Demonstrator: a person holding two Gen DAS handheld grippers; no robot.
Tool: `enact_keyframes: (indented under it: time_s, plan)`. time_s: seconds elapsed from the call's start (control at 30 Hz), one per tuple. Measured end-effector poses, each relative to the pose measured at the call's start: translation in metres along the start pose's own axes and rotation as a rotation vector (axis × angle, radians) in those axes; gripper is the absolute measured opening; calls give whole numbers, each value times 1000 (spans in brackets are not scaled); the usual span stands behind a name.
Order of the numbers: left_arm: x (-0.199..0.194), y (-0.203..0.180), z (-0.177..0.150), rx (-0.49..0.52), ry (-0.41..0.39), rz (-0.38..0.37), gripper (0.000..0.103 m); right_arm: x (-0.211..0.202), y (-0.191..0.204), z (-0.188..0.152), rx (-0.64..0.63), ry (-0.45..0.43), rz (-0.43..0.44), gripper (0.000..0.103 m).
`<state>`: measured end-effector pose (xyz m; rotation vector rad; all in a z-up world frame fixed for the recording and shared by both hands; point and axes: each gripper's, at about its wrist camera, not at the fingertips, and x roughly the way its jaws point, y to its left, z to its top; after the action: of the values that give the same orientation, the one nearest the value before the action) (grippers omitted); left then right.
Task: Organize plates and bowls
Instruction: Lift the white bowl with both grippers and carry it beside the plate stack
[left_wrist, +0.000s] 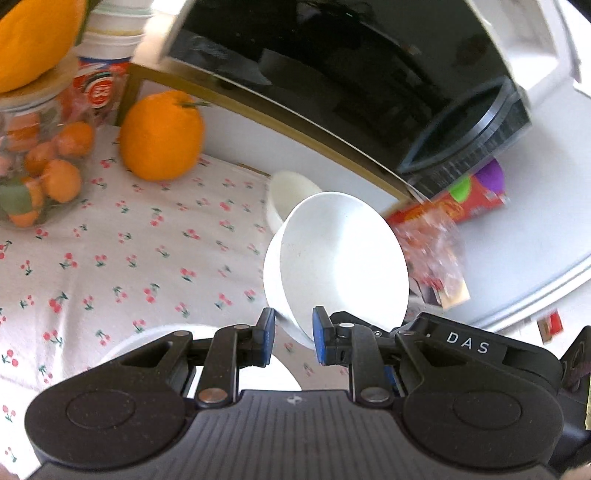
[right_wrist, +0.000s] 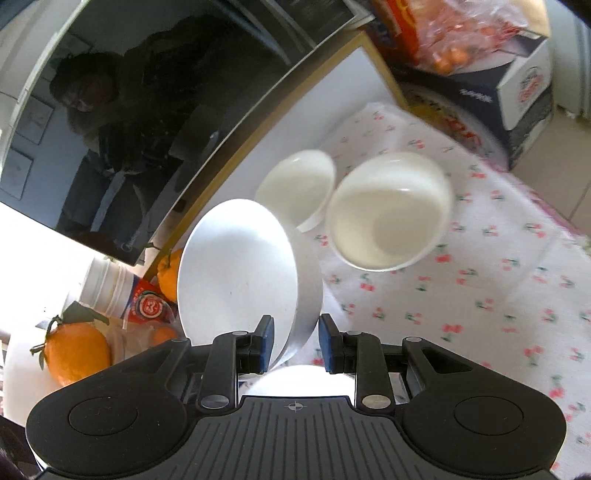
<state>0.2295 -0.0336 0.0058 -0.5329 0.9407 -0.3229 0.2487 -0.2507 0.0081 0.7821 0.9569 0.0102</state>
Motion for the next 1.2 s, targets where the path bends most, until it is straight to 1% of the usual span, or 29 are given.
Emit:
enact_keyframes:
  time_s: [0.17, 0.33, 0.47, 0.57, 0.67, 0.8, 0.87, 1.07, 1.2]
  plan:
    - [4, -14, -10, 42, 55, -27, 19, -26, -18, -4, 35, -19, -31, 26]
    - [13, -29, -24, 91, 121, -49, 20, -49, -40, -6, 98, -38, -55, 26]
    - [23, -41, -36, 140, 167, -45, 19, -62, -62, -12, 174, -31, -84, 26]
    - [33, -52, -45, 185, 204, -40, 20, -70, -74, -16, 205, -38, -111, 26]
    - [45, -60, -56, 228, 259, -31, 19, -75, -89, -19, 246, -44, -132, 26]
    - [60, -66, -66, 269, 334, -23, 19, -79, -108, -23, 315, -21, -161, 26]
    - [63, -65, -70, 273, 351, -25, 19, -79, -115, -26, 352, -6, -169, 29]
    - [67, -68, -76, 306, 367, -14, 20, -70, -137, -33, 448, 62, -190, 29]
    - [68, -70, -79, 320, 380, -3, 20, -68, -141, -36, 461, 75, -193, 29]
